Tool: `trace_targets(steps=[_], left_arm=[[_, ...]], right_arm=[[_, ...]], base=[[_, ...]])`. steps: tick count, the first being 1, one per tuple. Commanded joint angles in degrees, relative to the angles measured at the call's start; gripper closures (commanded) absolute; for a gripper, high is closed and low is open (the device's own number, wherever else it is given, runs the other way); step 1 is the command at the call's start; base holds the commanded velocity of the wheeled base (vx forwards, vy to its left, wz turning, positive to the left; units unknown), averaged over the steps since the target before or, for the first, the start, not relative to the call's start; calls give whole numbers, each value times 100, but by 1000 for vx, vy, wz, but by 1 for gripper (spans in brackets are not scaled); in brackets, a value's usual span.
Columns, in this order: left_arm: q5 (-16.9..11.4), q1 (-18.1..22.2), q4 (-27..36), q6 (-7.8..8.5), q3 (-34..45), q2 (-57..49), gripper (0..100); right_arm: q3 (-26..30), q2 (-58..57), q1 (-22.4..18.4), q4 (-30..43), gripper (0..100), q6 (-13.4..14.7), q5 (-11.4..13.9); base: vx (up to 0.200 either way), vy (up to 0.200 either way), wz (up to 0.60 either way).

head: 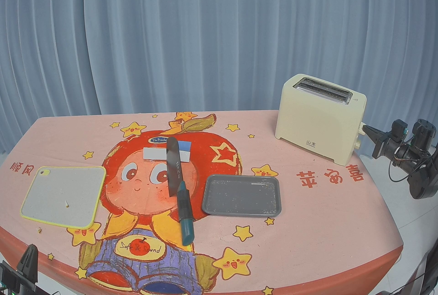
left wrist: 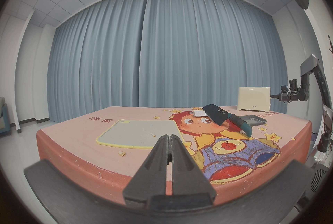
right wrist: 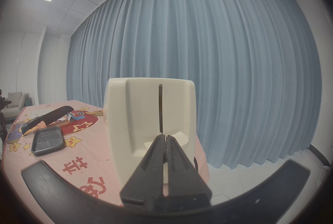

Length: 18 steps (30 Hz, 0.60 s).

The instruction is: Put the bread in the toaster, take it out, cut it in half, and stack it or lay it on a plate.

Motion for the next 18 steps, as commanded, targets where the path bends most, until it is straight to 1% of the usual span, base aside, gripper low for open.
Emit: trace_targets(steps=[1,4,10,14,18], left_arm=[[4,0,-9,-2,101,-1,100],[4,0,-9,-2,101,8,100],[4,0,0,-2,101,-1,100],[4,0,0,-2,101,-1,100],[-5,0,0,-2,101,-1,100]], right_arm=[[-6,-91,8,-15,100,5,0],[20,-486,8,29,100,22,-8],[46,-917,-10,20,100,31,-26],[222,-1383,8,82,100,22,-26],[459,-1699,272,82,100,22,-35]], base=[[0,0,0],[0,0,0],[0,0,0],[0,0,0],[0,0,0]])
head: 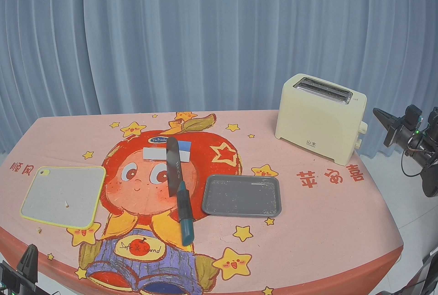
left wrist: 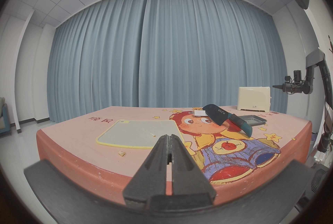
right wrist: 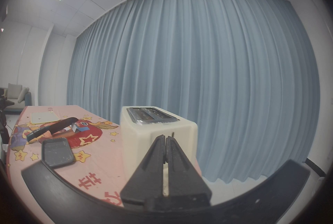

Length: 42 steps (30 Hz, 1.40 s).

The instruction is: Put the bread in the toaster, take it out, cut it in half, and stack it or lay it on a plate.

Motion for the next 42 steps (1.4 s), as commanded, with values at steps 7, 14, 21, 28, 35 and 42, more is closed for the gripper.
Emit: trace_targets(steps=[7,14,21,28,35,42], left_arm=[[-5,0,0,-2,101,-1,100],[4,0,-9,-2,101,-1,100],[4,0,0,-11,101,-1,100],[4,0,0,-2,101,-1,100],[4,0,0,-2,101,8,100],[4,0,0,-11,101,-1,100]], right_arm=[[500,-742,487,-4,100,-8,-205],[527,-874,548,-30,100,-34,-355],[808,-1480,882,357,100,-26,-363],[931,-1797,953,787,100,-149,-363],[1089,-2218,1322,1165,100,-175,-363],[1142,-2236,1498,1139,100,-219,-363]], base=[[0,0,0],[0,0,0],[0,0,0],[0,0,0],[0,0,0],[0,0,0]])
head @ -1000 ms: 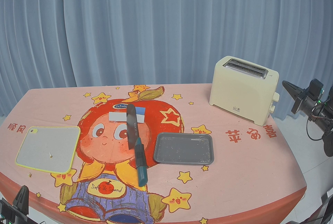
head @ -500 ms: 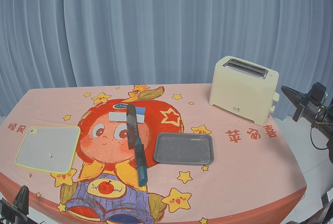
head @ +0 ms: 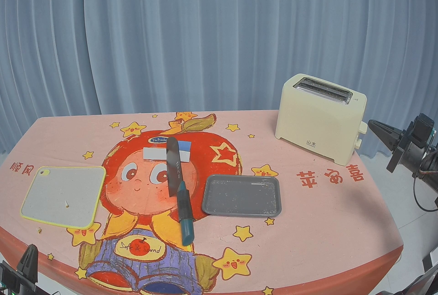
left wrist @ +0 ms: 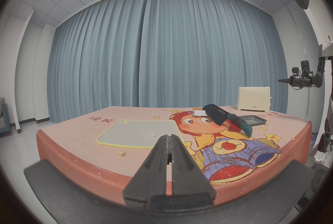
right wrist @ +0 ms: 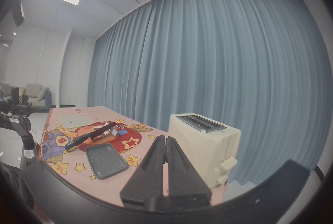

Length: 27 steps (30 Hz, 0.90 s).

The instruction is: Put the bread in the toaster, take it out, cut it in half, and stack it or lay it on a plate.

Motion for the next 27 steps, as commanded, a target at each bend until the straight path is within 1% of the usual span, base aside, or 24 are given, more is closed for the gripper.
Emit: trace_targets(steps=[1,27], left_arm=[[4,0,0,1,101,-1,100],[4,0,0,-8,101,-1,100]], right_arm=[[14,-66,120,-39,100,-14,4],[50,-136,129,23,100,-14,4]], base=[[0,0,0],[0,0,0]])
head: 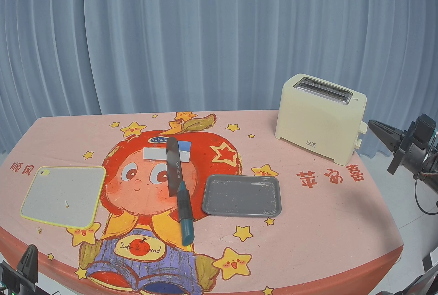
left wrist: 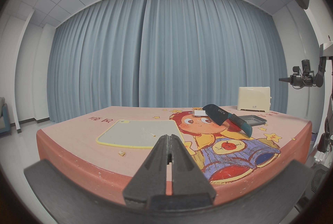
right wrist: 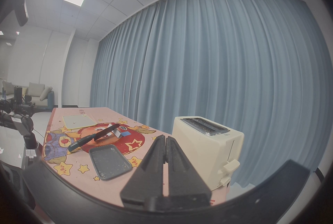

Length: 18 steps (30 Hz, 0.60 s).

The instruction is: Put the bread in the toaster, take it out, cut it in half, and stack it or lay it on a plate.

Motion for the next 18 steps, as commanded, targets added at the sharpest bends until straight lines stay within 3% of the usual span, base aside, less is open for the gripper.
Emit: trace_targets(steps=[1,18], left_arm=[[4,0,-10,1,101,-1,100],[4,0,-1,1,101,-1,100]], right_arm=[[3,-1,12,-4,100,-2,4],[30,-10,21,-4,100,-20,4]], base=[[0,0,0],[0,0,0]])
